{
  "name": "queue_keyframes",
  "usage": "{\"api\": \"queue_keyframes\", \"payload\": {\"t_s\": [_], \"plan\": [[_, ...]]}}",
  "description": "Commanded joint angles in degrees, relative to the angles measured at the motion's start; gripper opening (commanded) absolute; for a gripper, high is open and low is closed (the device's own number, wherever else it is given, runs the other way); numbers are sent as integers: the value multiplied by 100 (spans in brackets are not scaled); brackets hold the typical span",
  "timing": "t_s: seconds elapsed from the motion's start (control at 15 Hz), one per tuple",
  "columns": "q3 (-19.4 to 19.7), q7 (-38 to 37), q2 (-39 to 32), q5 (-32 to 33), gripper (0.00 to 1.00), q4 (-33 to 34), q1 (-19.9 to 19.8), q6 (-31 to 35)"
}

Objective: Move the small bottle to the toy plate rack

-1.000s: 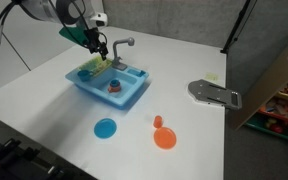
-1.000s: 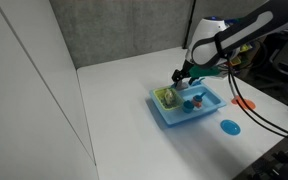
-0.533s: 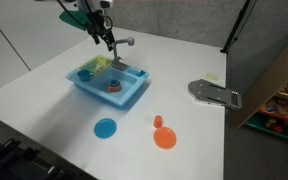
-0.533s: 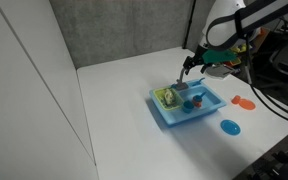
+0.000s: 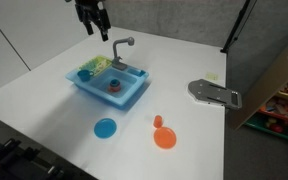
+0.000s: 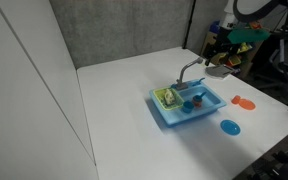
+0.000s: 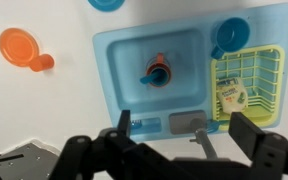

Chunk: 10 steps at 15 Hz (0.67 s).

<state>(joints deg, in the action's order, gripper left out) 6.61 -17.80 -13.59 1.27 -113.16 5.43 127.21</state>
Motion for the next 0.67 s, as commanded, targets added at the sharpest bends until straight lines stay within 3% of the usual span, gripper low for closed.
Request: {"api": "queue_keyframes", "payload": {"t_s": [0.0, 0.6], "plan": [[-136, 186, 777, 126, 100, -390, -212, -561], [-203, 1099, 2138, 188, 100, -507, -614, -2326]]}}
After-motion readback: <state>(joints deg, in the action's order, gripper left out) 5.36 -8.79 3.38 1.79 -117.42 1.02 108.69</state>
